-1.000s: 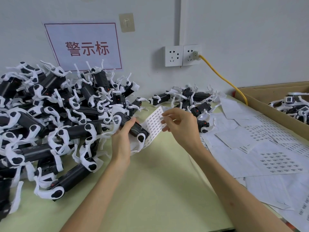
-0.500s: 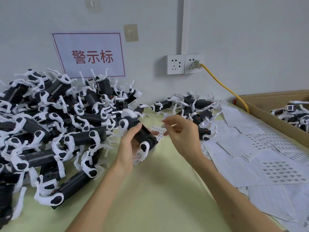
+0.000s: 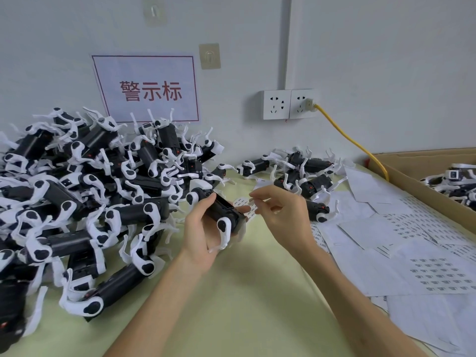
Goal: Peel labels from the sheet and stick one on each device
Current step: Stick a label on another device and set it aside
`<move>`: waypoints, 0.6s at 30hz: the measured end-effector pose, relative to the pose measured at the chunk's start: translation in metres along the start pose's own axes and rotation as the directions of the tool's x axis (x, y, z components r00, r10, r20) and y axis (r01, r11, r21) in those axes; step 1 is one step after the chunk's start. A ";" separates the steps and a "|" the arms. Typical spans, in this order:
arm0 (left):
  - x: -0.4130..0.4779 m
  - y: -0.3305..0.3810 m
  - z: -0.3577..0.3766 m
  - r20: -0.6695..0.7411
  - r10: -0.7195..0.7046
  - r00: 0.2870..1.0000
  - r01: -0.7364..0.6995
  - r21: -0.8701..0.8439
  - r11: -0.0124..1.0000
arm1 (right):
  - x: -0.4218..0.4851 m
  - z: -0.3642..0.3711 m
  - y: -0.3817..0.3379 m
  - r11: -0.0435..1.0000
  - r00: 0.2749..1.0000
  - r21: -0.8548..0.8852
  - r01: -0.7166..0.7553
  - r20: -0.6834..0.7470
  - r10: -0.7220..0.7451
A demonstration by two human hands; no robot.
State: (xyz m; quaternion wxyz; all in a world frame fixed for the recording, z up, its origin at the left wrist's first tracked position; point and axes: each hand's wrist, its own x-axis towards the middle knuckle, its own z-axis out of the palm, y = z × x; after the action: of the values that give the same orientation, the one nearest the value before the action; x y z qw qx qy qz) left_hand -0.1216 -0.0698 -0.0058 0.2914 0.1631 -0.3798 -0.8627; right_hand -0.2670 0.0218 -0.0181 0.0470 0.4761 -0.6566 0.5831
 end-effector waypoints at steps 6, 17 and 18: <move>0.003 -0.002 -0.003 0.054 -0.023 0.998 0.025 -0.024 0.999 | 0.000 -0.002 -0.003 1.000 0.999 0.024 -0.011 0.040 0.010; 0.003 0.001 -0.006 0.117 0.039 0.992 -0.040 0.008 0.999 | 0.002 -0.001 0.002 0.991 0.990 -0.022 -0.131 0.050 0.132; 0.002 0.001 -0.005 0.118 0.043 0.992 -0.047 0.032 0.998 | 0.002 0.000 0.001 0.989 0.988 -0.004 -0.145 0.051 0.145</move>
State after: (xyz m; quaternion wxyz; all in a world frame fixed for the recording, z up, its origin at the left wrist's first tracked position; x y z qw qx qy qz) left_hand -0.1203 -0.0743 -0.0091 0.2852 0.1086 -0.4147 -0.8573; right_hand -0.2688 0.0208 -0.0172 -0.0122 0.4416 -0.6907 0.5725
